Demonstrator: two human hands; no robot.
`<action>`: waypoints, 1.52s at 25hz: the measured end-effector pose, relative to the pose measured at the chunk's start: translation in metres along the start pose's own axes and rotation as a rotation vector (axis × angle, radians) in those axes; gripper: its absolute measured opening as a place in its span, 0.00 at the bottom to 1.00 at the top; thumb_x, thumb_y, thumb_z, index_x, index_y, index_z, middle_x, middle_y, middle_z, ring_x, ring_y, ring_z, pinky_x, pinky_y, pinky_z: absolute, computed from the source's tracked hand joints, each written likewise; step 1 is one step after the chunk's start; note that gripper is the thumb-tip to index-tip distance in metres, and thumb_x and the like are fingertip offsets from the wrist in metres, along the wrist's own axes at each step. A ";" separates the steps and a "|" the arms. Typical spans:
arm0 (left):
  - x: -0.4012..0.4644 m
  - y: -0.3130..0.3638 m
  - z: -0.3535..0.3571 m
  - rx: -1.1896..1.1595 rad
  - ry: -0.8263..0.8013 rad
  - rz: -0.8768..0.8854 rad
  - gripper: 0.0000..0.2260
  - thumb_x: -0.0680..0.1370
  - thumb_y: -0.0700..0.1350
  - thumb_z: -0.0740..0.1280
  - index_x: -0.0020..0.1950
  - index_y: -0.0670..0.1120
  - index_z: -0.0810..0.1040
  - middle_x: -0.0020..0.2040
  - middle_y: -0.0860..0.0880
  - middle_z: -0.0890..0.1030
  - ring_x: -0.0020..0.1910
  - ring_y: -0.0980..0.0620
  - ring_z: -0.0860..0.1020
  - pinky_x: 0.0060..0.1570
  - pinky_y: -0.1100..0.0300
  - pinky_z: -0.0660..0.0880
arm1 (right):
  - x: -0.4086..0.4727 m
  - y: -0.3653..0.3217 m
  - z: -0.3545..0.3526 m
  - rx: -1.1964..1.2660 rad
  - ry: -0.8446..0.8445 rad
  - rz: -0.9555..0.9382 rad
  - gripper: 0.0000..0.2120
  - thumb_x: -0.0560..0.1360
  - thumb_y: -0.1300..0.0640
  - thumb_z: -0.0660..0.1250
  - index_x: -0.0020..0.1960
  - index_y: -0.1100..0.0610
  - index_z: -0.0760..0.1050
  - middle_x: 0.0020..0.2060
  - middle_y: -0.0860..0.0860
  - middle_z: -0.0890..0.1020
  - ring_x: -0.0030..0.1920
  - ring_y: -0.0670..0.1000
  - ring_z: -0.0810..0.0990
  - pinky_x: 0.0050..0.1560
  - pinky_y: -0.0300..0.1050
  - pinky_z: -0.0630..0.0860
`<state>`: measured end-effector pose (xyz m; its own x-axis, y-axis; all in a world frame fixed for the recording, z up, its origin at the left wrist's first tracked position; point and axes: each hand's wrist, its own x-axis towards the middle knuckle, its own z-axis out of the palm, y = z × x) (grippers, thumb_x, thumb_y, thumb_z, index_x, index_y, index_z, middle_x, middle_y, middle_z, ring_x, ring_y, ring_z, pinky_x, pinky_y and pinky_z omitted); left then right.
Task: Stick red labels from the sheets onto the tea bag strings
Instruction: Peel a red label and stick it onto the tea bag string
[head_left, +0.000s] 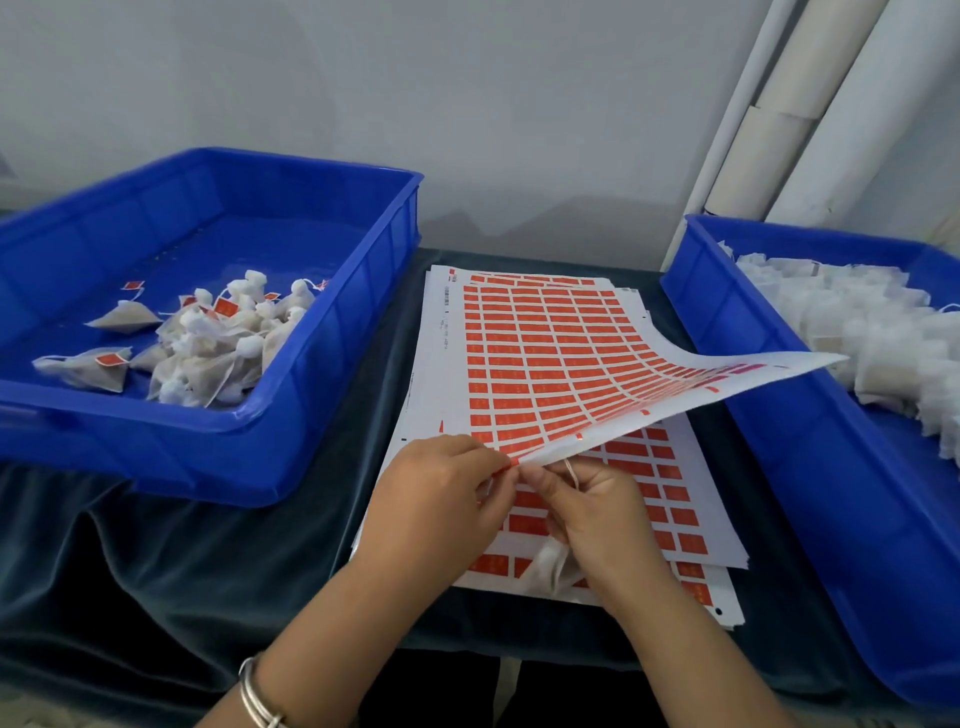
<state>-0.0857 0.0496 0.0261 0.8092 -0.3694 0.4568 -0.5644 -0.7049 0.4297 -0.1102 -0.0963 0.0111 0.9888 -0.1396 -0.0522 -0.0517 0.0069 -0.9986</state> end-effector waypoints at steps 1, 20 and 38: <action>0.001 0.000 -0.001 0.022 -0.033 -0.006 0.06 0.72 0.49 0.71 0.42 0.47 0.85 0.35 0.54 0.83 0.31 0.58 0.79 0.37 0.74 0.69 | 0.000 0.000 0.000 -0.027 0.006 -0.016 0.15 0.61 0.41 0.69 0.43 0.48 0.84 0.25 0.42 0.80 0.22 0.39 0.72 0.25 0.28 0.67; 0.013 -0.005 0.006 0.001 -0.109 -0.102 0.11 0.76 0.55 0.63 0.49 0.53 0.83 0.44 0.57 0.83 0.39 0.59 0.78 0.37 0.78 0.64 | 0.010 0.009 -0.007 -0.182 0.001 -0.104 0.05 0.65 0.44 0.68 0.36 0.44 0.80 0.34 0.38 0.83 0.39 0.36 0.81 0.38 0.25 0.73; 0.014 -0.004 0.011 -0.176 -0.015 -0.042 0.09 0.70 0.49 0.72 0.47 0.46 0.85 0.41 0.52 0.84 0.38 0.62 0.77 0.37 0.82 0.66 | 0.016 0.009 -0.012 0.116 -0.070 0.097 0.12 0.64 0.44 0.70 0.41 0.51 0.83 0.23 0.50 0.74 0.21 0.49 0.65 0.21 0.38 0.68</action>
<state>-0.0702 0.0410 0.0223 0.8344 -0.3517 0.4244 -0.5486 -0.6038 0.5783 -0.0965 -0.1102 0.0014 0.9876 -0.0630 -0.1438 -0.1346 0.1323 -0.9820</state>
